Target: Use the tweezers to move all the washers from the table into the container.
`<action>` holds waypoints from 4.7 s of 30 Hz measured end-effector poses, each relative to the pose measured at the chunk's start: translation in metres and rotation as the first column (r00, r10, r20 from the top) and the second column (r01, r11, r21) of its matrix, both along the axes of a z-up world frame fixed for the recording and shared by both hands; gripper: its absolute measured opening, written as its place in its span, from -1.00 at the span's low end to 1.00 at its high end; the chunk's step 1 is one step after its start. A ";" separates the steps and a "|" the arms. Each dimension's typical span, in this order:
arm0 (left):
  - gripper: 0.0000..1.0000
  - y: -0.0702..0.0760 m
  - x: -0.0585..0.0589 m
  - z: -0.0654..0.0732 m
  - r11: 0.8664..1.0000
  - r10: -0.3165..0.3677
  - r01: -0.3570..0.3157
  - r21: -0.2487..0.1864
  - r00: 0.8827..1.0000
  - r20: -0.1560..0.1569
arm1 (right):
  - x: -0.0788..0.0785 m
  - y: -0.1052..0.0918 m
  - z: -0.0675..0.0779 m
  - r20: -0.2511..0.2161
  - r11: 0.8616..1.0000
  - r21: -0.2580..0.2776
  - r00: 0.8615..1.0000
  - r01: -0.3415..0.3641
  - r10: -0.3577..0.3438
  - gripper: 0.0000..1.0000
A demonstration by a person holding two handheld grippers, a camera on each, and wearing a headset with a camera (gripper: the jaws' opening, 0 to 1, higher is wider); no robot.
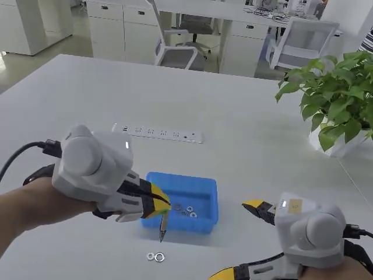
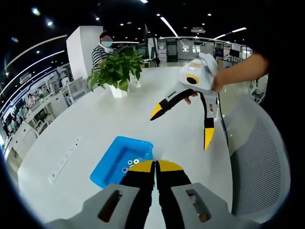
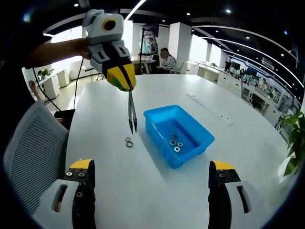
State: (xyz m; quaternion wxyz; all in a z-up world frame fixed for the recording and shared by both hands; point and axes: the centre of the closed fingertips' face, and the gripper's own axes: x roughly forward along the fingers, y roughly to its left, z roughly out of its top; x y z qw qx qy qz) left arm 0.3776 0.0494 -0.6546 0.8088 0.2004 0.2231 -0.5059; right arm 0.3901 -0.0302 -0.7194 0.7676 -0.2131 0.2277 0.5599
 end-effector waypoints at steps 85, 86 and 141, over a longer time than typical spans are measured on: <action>-0.90 0.003 -0.017 -0.042 0.996 -0.079 0.082 0.038 0.994 -0.073 | -0.030 0.064 -0.019 0.006 0.919 -0.037 0.919 -0.393 0.393 -0.06; -0.90 0.003 -0.017 -0.042 0.996 -0.081 0.084 0.038 0.994 -0.074 | -0.030 0.065 -0.020 0.006 0.916 -0.039 0.917 -0.399 0.400 -0.08; -0.89 -0.002 -0.019 -0.045 0.992 -0.091 0.098 0.075 0.991 -0.097 | -0.040 0.103 -0.051 -0.020 0.805 -0.161 0.818 -0.571 0.575 -0.83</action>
